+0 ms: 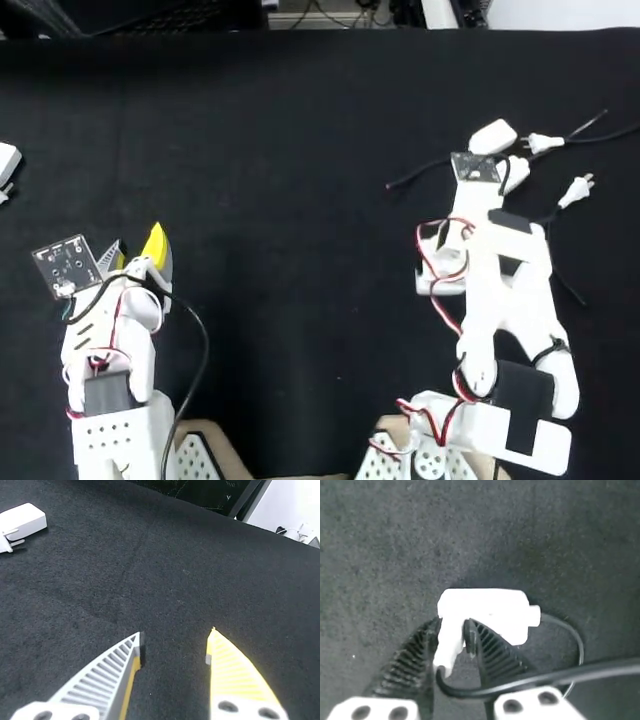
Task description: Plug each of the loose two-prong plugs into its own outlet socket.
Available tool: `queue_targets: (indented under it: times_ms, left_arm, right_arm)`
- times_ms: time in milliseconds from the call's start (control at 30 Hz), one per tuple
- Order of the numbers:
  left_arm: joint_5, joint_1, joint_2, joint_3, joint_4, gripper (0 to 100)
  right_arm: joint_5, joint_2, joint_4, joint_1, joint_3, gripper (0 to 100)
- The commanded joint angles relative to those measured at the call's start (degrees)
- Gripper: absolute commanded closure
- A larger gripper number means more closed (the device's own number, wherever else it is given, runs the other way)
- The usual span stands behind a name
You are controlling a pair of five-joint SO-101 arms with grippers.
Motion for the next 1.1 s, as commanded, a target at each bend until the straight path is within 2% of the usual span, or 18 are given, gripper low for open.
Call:
queue_targets:
  times_ms: [0,100,200,400,600,933,1067]
  left_arm:
    - [0.4,-0.2,-0.4,0.9,0.2,77]
    - [0.4,-0.2,-0.4,0.9,0.3,77]
    - [0.4,-0.2,-0.4,0.9,0.3,77]
    - [0.4,-0.2,-0.4,0.9,0.3,77]
    - [0.4,-0.2,-0.4,0.9,0.3,77]
    - [0.4,-0.2,-0.4,0.9,0.3,77]
    - [0.4,-0.2,-0.4,0.9,0.3,77]
  right_arm:
    - [1.3,5.9,7.6,4.7,0.2,85.2]
    - [1.4,6.1,13.0,2.6,-2.9,71.8]
    - [1.4,5.8,16.4,0.2,-4.4,65.5]
    - [0.0,5.7,20.5,-4.6,-8.6,65.8]
    - [-1.4,5.6,25.1,-4.3,-15.8,65.5]
    - [-1.1,5.6,41.4,-4.1,-33.4,65.5]
    - [-1.1,5.2,42.6,-4.1,-39.3,65.5]
